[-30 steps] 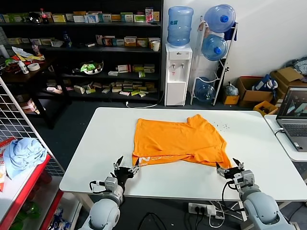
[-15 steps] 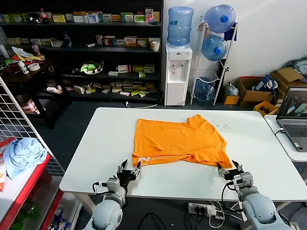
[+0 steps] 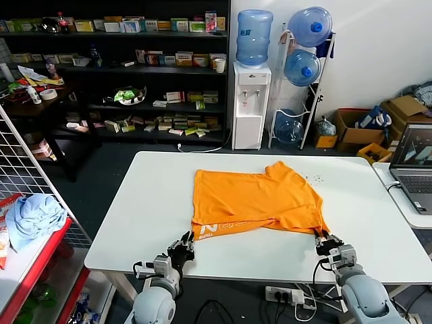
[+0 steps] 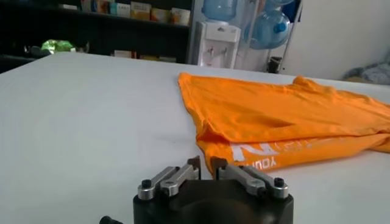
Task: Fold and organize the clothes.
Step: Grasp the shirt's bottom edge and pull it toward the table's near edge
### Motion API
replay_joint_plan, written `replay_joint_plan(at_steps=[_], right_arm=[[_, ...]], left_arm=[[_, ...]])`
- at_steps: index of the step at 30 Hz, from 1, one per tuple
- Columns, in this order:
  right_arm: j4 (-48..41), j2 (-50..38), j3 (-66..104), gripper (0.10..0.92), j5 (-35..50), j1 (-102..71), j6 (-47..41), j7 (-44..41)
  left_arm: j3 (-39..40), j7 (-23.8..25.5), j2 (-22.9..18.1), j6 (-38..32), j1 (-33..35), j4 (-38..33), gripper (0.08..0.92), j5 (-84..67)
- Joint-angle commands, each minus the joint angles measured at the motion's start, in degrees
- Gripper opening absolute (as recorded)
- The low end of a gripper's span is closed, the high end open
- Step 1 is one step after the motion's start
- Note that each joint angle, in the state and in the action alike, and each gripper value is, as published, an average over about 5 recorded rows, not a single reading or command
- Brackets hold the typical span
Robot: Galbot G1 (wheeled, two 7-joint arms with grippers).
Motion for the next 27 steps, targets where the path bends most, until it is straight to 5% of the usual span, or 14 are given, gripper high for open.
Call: replay_joint_plan(at_steps=[1,5,11,27], right_arm=[[3.0,-0.7,0.3,0.141,0.4,-1.8,-0.7,0.1],[4.9,-1.6,0.7,0.128,0.7,-3.2,-1.1,0.3],[5.0,-1.6,0.9,0.128,0.5,-3.8,-1.2,0.3],[4.6,-1.1,0.8,0.128,0.4,-3.8,-1.0,0.5]], left_arm=[[-0.1,1.2,1.0,1.3,0.8,-2.0,0.154,0.2],[-0.7,1.5,1.0,0.6,1.1,-3.3,0.090,-0.3],[-0.5,1.7,0.0,-1.6,1.8,-5.2,0.125,-0.7],[1.0,1.5,-1.5,-1.2,1.7,0.1,0.578,0.8]])
